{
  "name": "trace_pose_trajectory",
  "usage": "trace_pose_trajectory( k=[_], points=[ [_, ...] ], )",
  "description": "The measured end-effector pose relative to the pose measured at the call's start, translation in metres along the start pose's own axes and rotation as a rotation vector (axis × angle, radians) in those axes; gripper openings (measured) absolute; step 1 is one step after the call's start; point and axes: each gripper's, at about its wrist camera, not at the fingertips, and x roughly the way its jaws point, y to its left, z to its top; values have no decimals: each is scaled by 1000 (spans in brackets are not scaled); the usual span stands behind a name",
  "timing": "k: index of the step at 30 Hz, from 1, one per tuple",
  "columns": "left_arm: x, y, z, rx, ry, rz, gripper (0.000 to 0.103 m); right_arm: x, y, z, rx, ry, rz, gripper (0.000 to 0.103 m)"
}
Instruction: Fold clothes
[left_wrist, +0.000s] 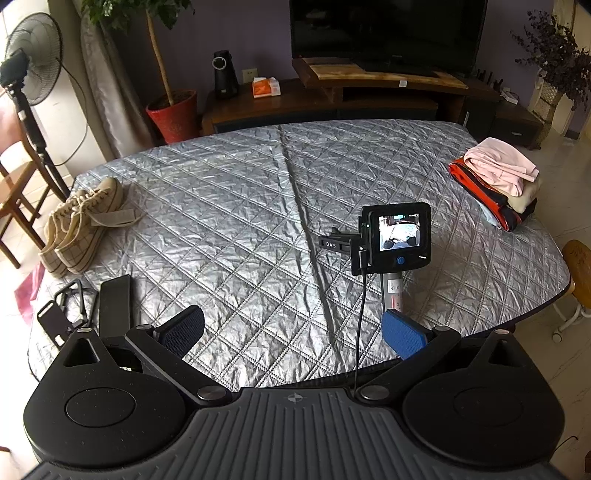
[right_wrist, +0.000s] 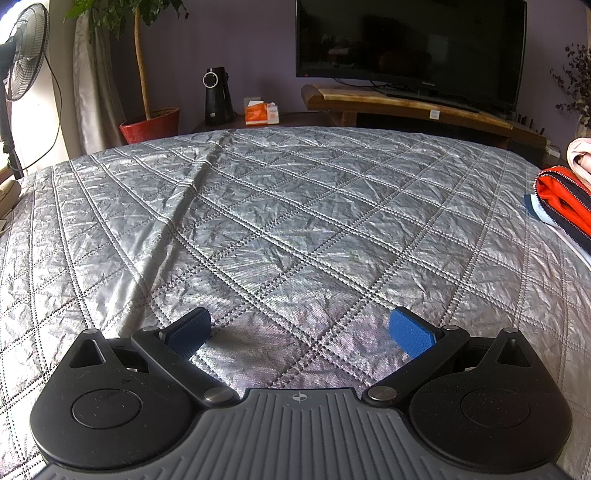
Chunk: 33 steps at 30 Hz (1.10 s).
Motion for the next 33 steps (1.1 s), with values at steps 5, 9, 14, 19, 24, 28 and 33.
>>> trace_pose_trajectory(
  k=[5, 9, 14, 19, 24, 28, 33],
  points=[
    [1, 0, -1, 2, 2, 3, 103, 0, 1, 0, 0, 0, 0, 103],
    [3, 0, -1, 1, 5, 5, 103, 0, 0, 0, 0, 0, 0, 103],
    [5, 0, -2, 3, 8, 9, 103, 0, 0, 0, 0, 0, 0, 103],
    [6, -1, -2, 4, 10, 12, 103, 0, 0, 0, 0, 0, 0, 103],
    [8, -1, -2, 6, 14, 13, 103, 0, 0, 0, 0, 0, 0, 103],
    [10, -1, -2, 5, 17, 15, 103, 0, 0, 0, 0, 0, 0, 103],
    [12, -1, -3, 6, 19, 22, 103, 1, 0, 0, 0, 0, 0, 103]
  ],
)
